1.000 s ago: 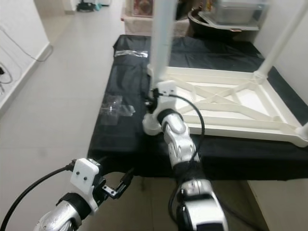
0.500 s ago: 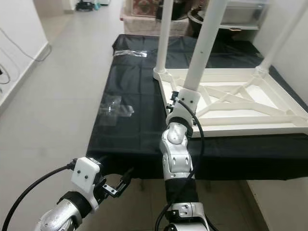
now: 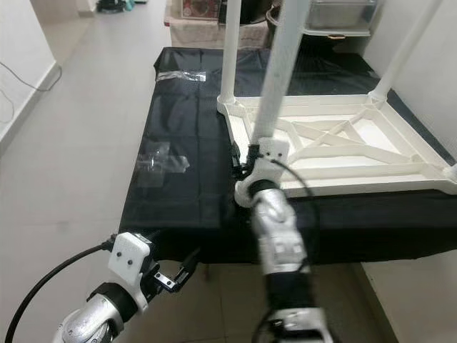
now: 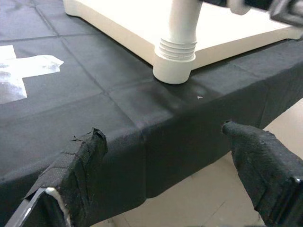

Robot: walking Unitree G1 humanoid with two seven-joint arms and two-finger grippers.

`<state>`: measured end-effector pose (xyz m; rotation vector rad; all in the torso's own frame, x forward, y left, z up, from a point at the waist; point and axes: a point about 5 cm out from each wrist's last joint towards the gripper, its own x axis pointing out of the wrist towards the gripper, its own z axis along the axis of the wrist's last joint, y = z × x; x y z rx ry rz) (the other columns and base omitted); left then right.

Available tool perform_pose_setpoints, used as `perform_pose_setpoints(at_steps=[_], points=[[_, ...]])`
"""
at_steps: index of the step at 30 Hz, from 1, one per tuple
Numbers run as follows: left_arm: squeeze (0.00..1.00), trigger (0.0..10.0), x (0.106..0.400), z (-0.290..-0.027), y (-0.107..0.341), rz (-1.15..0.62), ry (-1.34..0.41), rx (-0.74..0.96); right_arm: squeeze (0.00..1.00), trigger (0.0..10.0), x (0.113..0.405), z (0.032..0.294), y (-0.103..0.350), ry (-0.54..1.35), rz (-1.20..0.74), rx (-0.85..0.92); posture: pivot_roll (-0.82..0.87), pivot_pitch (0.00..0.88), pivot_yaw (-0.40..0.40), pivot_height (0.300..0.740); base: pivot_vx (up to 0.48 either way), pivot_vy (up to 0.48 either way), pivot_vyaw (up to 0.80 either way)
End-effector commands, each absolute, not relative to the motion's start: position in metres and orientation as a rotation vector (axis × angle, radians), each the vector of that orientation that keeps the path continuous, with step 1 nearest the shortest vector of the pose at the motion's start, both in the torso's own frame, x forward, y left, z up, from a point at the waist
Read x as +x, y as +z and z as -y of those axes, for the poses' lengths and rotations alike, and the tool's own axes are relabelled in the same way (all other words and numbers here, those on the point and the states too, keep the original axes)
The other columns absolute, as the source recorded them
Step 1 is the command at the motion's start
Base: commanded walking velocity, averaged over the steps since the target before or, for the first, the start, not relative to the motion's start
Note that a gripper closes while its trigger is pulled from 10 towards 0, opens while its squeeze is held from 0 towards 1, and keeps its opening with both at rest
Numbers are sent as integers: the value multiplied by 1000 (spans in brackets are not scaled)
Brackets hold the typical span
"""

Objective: Building children table

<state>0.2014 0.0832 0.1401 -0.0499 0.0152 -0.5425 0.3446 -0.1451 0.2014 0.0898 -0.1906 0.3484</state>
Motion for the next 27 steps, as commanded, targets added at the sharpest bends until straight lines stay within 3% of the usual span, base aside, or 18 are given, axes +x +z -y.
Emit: perform_pose_setpoints(at_steps=[1, 7, 13, 21, 22, 27], points=[[0, 10000, 201, -84, 134, -38, -548, -50, 0, 10000, 343, 135, 197, 588, 139, 95, 132, 96, -54, 740, 0, 0, 0], [0, 10000, 201, -83, 133, -40, -551, -51, 0, 10000, 348, 144, 199, 854, 51, 84, 139, 89, -56, 740, 0, 0, 0], [0, 10000, 201, -82, 132, -40, -555, -50, 0, 10000, 353, 133, 217, 1213, 36, 133, 160, 82, -68, 740, 0, 0, 0], [0, 10000, 202, -80, 132, -37, -551, -56, 0, 10000, 359, 120, 217, 1363, 15, 85, 183, 78, -72, 740, 0, 0, 0], [0, 10000, 202, -80, 132, -37, -553, -54, 0, 0, 359, 118, 217, 1372, 19, 85, 180, 83, -70, 740, 0, 0, 0], [0, 10000, 202, -81, 132, -37, -557, -51, 0, 0, 360, 114, 213, 1351, 46, 80, 170, 86, -70, 740, 0, 0, 0]])
